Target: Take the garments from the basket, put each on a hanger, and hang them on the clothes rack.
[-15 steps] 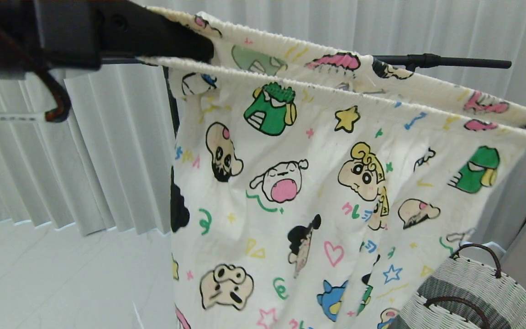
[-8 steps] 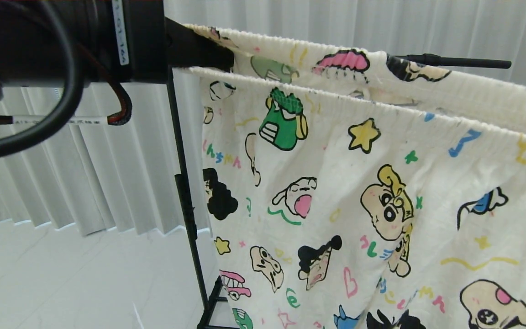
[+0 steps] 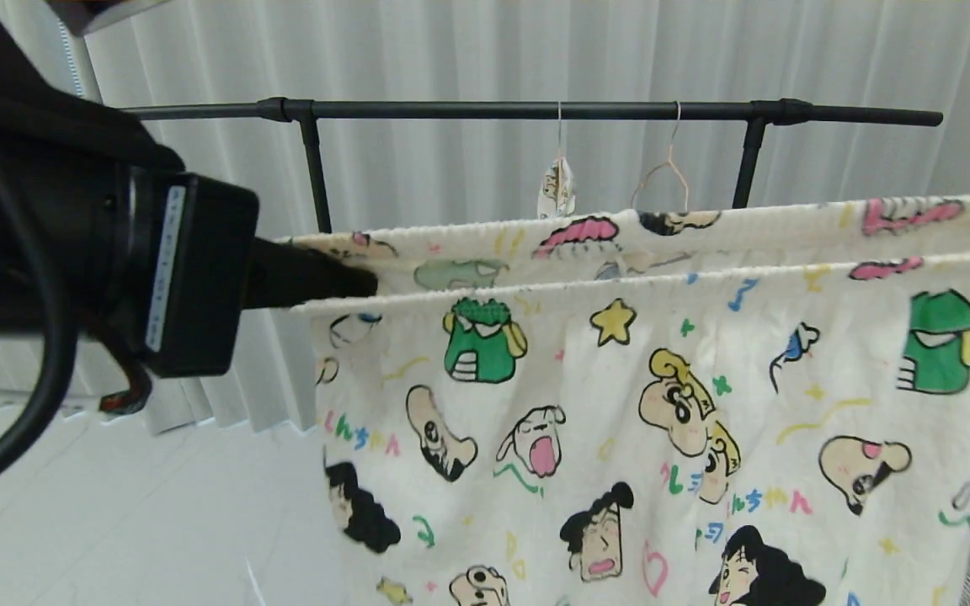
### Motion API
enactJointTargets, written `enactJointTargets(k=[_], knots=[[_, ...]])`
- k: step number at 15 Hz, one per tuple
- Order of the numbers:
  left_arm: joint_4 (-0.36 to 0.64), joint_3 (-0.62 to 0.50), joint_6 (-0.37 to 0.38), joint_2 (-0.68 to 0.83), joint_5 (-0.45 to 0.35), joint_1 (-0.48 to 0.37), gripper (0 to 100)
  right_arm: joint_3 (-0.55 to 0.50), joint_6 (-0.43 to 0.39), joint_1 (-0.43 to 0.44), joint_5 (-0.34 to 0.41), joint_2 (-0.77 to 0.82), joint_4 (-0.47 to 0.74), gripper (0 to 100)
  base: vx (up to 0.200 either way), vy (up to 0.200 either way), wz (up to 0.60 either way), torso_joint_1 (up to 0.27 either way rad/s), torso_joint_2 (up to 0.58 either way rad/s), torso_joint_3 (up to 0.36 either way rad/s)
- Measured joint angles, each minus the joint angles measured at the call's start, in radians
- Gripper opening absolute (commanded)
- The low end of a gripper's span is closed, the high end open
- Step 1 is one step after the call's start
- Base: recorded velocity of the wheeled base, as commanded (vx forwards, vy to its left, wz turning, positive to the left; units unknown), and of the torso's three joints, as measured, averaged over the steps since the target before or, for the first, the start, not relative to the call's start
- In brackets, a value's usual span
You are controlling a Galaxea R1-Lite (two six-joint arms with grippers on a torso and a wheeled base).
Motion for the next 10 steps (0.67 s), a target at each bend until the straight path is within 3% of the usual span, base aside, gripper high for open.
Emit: enactJointTargets(k=[3,5,7,10], knots=[[0.089,-0.001,-0.182,-0.039,-0.01,-0.1,0,0.139,-0.001,-0.003,-0.011,0.065,-0.465,0,0.0,0.0,0.0,0.0,0.0,0.0],[0.109,-0.005,-0.284,-0.073,-0.08,-0.227,0,0.215,0.0,-0.001,0.015,0.125,-0.673,0,0.0,0.0,0.0,0.0,0.0,0.0],[0.119,-0.018,-0.412,-0.132,-0.252,-0.36,0,0.244,0.003,0.011,0.063,0.181,-0.709,0,0.0,0.0,0.0,0.0,0.0,0.0],[0.122,-0.026,-0.427,-0.178,-0.266,-0.41,0,0.25,0.003,0.021,0.067,0.223,-0.718,0,0.0,0.0,0.0,0.0,0.0,0.0]])
